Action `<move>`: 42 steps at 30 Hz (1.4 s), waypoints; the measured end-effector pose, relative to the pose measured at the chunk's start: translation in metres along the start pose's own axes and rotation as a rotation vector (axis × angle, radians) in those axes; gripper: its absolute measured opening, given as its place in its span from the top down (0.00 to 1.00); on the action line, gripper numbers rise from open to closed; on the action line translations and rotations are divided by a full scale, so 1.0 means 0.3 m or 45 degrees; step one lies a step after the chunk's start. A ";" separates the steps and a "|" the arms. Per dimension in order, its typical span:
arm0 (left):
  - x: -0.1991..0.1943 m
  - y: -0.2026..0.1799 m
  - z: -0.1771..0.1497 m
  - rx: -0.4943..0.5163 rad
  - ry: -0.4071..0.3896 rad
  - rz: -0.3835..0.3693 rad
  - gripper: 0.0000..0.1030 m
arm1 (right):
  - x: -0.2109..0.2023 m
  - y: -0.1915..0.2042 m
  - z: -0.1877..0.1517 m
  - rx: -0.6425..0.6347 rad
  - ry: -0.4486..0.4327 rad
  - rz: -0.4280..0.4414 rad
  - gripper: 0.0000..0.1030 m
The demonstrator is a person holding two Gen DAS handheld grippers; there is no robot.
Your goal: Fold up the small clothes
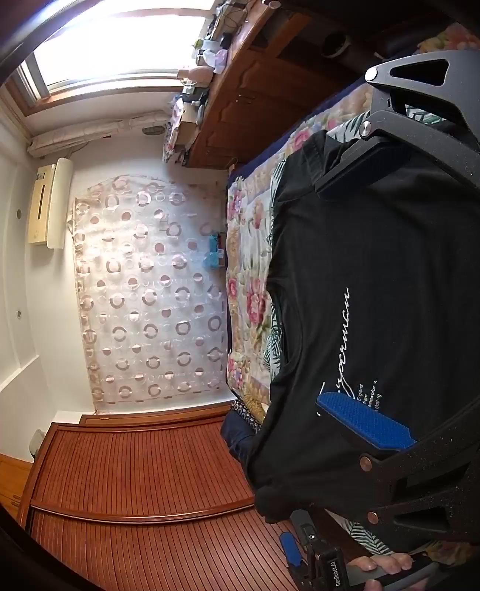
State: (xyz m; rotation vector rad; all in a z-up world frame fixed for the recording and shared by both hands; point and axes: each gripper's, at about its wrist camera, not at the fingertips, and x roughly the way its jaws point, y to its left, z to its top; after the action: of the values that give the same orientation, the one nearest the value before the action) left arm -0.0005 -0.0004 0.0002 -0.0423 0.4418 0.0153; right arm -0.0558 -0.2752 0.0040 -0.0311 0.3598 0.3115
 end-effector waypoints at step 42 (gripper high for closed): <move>-0.017 -0.011 0.006 0.017 -0.009 0.030 0.00 | -0.011 0.013 0.000 0.014 -0.039 0.022 0.00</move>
State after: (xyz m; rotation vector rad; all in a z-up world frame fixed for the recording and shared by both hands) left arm -0.0043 -0.0036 0.0040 -0.0236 0.4350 0.0358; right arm -0.0600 -0.2724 0.0055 -0.0122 0.3315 0.3271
